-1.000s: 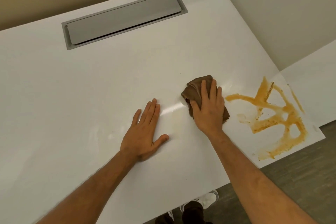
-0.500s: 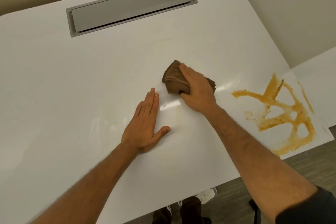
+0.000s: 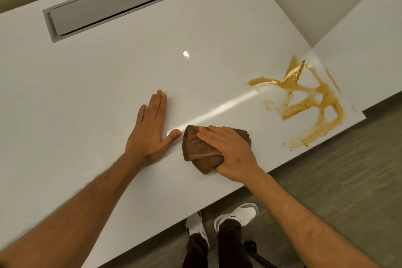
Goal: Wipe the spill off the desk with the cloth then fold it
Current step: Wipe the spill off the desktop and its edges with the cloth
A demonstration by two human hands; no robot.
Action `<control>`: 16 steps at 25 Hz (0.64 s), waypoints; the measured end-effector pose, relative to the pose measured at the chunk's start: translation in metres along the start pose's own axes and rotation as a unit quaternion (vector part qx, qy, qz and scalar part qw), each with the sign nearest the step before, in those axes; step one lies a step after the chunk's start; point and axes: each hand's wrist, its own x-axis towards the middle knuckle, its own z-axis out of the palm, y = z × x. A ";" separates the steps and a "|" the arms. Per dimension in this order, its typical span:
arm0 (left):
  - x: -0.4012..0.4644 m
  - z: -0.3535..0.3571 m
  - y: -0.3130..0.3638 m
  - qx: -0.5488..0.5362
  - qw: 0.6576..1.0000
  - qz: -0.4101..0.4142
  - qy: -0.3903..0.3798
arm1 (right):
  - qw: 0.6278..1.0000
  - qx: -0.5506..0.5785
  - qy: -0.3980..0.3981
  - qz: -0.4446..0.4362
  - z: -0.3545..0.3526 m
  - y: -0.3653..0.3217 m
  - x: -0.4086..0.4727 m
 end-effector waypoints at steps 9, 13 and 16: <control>0.000 0.004 -0.001 0.026 0.999 -0.008 -0.017 | 0.983 0.122 0.025 0.135 -0.036 0.007 -0.103; 0.001 0.007 -0.003 0.042 0.999 -0.005 -0.020 | 0.899 0.249 0.233 0.275 -0.070 0.009 -0.119; 0.000 0.006 -0.002 0.051 0.998 -0.006 -0.024 | 0.866 0.186 0.344 0.311 -0.083 0.024 -0.101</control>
